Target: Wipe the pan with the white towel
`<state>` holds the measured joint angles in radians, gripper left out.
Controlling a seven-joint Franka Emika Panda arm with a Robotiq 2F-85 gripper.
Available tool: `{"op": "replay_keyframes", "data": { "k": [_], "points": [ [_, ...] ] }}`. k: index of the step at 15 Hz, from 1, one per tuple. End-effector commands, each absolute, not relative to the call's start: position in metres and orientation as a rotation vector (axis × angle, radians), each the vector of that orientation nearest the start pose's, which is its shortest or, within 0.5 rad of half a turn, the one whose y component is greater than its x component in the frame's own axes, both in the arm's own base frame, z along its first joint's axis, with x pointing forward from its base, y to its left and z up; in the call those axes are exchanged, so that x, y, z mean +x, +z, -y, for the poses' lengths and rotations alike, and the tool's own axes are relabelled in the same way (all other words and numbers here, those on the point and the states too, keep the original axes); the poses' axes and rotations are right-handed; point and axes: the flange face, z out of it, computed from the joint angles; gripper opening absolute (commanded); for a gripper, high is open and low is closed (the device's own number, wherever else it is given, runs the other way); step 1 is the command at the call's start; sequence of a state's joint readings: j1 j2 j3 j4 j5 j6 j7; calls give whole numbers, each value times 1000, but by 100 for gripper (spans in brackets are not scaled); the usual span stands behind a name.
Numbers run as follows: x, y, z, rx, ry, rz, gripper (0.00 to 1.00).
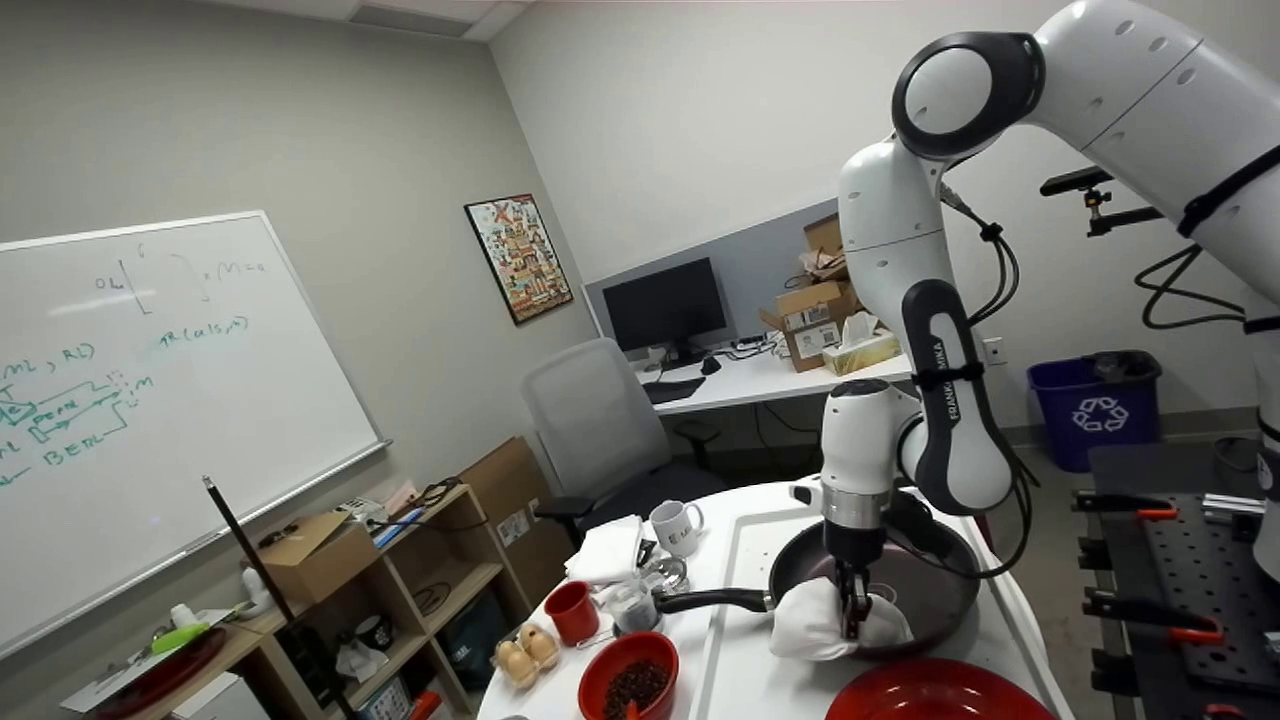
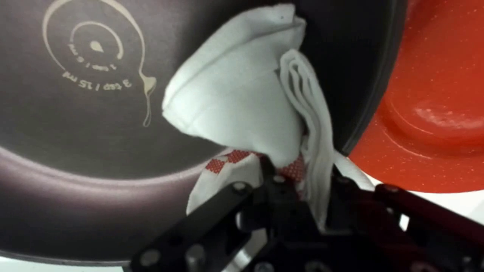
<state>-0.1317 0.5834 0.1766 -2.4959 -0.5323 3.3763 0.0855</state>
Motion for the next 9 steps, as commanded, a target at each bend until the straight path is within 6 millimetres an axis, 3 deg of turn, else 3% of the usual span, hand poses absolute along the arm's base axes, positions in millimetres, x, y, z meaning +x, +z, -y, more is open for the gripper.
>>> {"op": "replay_keyframes", "data": {
  "k": [1,9],
  "points": [
    [455,89,-79,-2841,-472,654,4],
    [447,79,-63,-2805,-400,591,4]
  ]
}}
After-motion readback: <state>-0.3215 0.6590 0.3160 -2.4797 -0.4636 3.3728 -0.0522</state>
